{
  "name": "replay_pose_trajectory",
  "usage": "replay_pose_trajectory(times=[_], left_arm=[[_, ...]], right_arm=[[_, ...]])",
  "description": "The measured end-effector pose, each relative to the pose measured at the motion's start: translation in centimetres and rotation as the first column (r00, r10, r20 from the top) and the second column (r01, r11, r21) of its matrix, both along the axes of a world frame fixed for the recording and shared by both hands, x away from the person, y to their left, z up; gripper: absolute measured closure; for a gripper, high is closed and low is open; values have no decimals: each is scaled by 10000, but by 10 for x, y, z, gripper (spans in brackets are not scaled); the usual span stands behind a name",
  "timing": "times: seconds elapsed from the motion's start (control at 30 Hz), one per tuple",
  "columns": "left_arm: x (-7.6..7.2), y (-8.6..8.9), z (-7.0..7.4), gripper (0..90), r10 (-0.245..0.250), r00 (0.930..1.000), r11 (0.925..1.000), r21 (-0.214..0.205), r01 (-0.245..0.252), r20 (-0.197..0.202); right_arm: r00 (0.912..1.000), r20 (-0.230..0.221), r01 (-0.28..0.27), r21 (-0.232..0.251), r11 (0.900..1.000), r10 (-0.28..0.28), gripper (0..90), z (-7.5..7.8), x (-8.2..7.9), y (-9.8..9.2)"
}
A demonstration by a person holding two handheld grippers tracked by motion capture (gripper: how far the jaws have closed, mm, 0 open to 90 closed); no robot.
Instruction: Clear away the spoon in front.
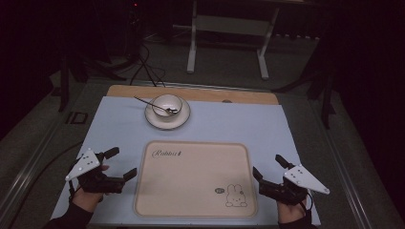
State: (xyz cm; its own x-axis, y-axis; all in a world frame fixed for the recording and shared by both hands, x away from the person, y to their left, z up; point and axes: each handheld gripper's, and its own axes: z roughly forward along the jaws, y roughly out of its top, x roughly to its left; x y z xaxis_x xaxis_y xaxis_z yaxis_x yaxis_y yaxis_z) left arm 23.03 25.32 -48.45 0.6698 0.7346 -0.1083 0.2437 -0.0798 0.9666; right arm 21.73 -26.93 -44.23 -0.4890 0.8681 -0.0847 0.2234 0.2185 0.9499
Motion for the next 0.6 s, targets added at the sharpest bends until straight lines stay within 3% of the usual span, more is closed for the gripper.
replay_pose_trajectory(times=[0.3,0.43,0.57,0.6], left_arm=[[4,-5,1,0,-528,9978,9985,139,534,-409],[5,-9,5,0,-384,9976,9990,201,396,-583],[4,-11,9,0,-896,9932,9957,187,912,-742],[4,-15,11,0,-1361,9877,9891,456,1399,-772]], right_arm=[[9995,296,-107,-137,9998,111,123,0,-7,2],[9991,367,-199,-275,9994,209,123,0,-11,3],[9988,432,-201,-294,9994,213,123,1,-13,3],[9989,415,-190,-295,9994,202,123,1,-15,2]])
